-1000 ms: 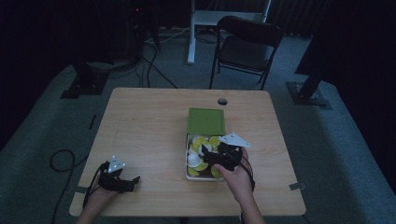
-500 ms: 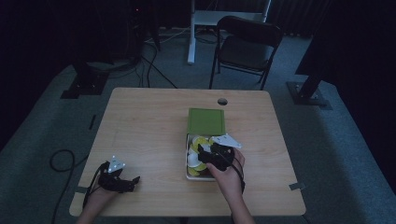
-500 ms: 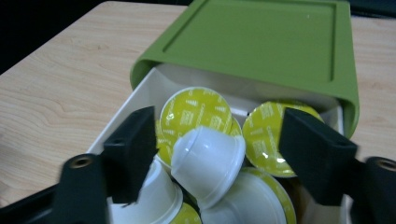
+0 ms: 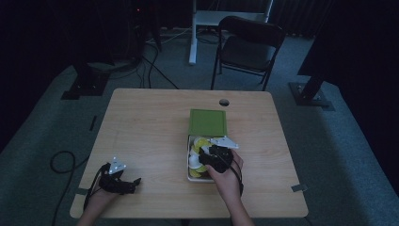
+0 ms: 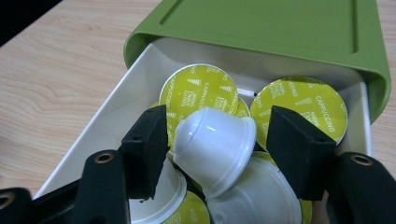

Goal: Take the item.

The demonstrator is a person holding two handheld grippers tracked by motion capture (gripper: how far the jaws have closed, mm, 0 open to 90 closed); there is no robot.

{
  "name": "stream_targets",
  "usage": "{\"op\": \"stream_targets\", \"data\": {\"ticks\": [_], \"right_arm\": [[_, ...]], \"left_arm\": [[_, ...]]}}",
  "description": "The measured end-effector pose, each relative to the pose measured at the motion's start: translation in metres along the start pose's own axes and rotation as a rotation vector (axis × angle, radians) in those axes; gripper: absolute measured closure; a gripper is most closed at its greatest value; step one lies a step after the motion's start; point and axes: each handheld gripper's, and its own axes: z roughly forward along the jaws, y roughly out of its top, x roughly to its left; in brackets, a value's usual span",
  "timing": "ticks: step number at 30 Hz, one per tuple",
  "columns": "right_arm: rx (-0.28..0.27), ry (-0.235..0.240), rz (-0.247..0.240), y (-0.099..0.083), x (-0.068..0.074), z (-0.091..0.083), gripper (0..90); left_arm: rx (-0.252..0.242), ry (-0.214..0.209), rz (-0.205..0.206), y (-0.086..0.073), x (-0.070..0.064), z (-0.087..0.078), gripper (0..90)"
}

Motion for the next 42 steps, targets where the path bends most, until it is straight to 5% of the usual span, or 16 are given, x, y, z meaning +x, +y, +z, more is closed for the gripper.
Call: {"op": "stream_targets", "data": {"ticks": [24,42], "right_arm": [[0.052,-0.029,-0.037,-0.003,0.011,0.018,50.4],[0.018,0.061,-0.091,-0.001,0.004,0.008,56.7]], "left_arm": [[0.000,0.000,-0.001,0.000,0.000,0.000,1.1],[0.000,0.000,0.000,0.000,0.000,0.000,1.1]]}}
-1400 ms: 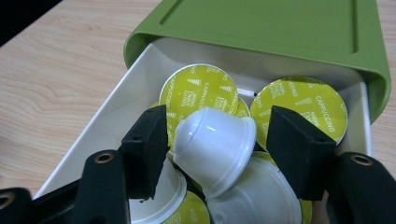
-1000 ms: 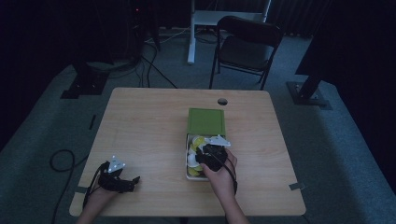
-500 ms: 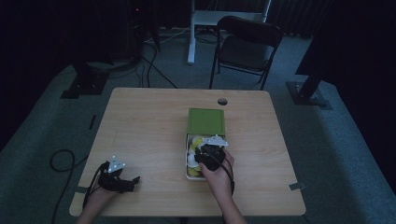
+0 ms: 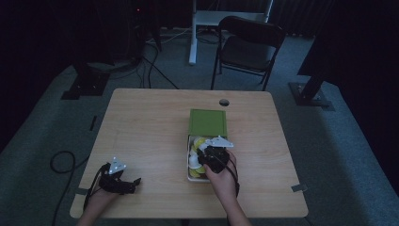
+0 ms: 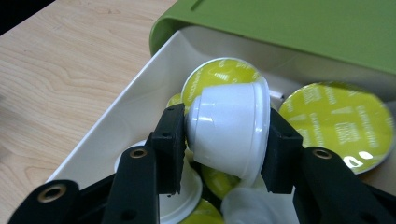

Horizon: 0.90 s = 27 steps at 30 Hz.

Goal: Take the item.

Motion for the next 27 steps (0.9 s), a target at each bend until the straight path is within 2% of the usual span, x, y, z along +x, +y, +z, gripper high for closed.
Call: {"op": "stream_targets", "data": {"ticks": [9,14,21,23,27], "right_arm": [[-0.037,0.025,-0.022,0.007,-0.002,-0.015,57.0],[-0.091,0.039,-0.022,0.018,-0.006,-0.033,57.0],[-0.134,0.020,-0.010,0.024,-0.019,-0.044,57.0],[-0.147,0.005,0.005,0.024,-0.029,-0.048,57.0],[-0.149,-0.009,0.013,0.024,-0.037,-0.052,57.0]], "left_arm": [[0.001,-0.001,0.000,0.000,0.000,0.000,1.0],[0.000,-0.002,-0.002,0.000,0.000,0.000,1.0],[0.001,-0.002,-0.001,0.000,0.000,0.000,1.1],[0.000,-0.002,-0.001,0.000,0.000,0.000,1.1],[0.000,-0.002,-0.001,0.000,0.000,0.000,1.1]]}}
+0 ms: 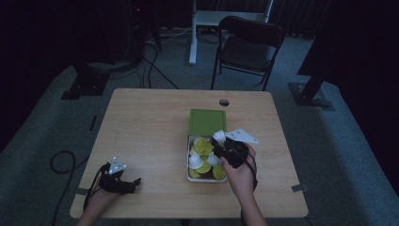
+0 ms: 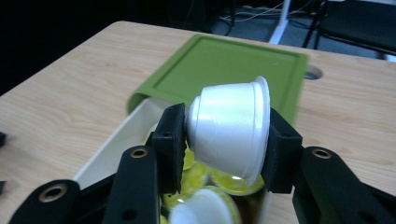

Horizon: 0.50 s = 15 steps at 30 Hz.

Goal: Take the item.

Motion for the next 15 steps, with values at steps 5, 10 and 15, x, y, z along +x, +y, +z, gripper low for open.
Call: {"op": "stream_targets", "data": {"ticks": [5,10,15], "right_arm": [[-0.007,-0.048,0.001,-0.002,-0.016,-0.005,57.0],[-0.006,-0.077,0.004,-0.007,-0.030,-0.009,56.9],[0.002,-0.106,0.013,-0.012,-0.044,-0.012,57.0]], "left_arm": [[0.000,0.000,0.000,0.000,0.000,0.000,1.1],[0.000,0.001,0.002,0.000,0.000,0.000,1.1],[-0.001,0.001,0.001,0.000,0.000,0.000,1.1]]}}
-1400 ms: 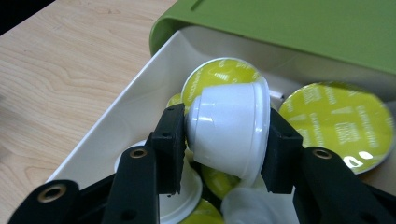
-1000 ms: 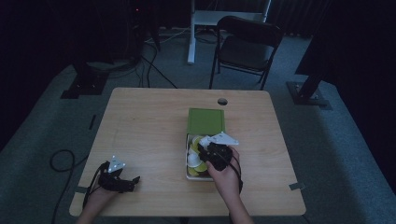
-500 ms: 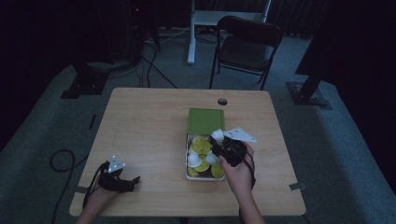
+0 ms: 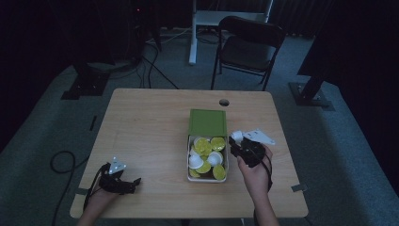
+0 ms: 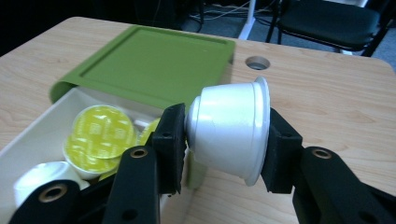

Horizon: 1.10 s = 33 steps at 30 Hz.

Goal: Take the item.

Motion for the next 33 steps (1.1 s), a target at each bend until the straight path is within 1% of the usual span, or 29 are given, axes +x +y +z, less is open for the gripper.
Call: {"op": "stream_targets", "data": {"ticks": [2,3,4,5,10,16,21,28,33], "right_arm": [[-0.001,-0.006,0.006,-0.002,-0.005,-0.001,57.0],[-0.001,-0.006,0.006,-0.002,-0.005,-0.001,57.0],[0.000,-0.013,0.009,-0.005,-0.010,-0.002,56.9],[-0.006,-0.019,0.014,-0.006,-0.012,-0.002,56.9],[-0.021,-0.038,0.021,-0.012,-0.019,-0.003,56.9],[-0.008,-0.051,0.015,-0.020,-0.028,0.000,56.9],[0.004,-0.050,0.019,-0.028,-0.035,0.001,56.9],[0.032,-0.079,0.024,-0.046,-0.052,0.004,56.9],[0.048,-0.084,0.025,-0.059,-0.061,0.008,56.8]], "left_arm": [[0.000,-0.001,-0.002,0.000,0.000,0.000,1.1],[0.000,-0.001,-0.002,0.000,0.000,0.000,1.1],[0.000,-0.001,-0.002,0.000,0.000,0.000,1.1],[0.000,-0.001,-0.002,0.000,0.000,0.000,1.1],[0.000,-0.001,-0.001,0.000,0.000,0.000,1.1],[0.001,-0.001,0.000,0.000,0.000,0.000,1.1],[0.002,0.000,0.000,0.000,0.000,0.000,1.1],[0.000,0.000,-0.001,0.000,0.000,0.000,1.1],[0.001,0.000,0.001,0.000,0.000,0.000,1.1]]}}
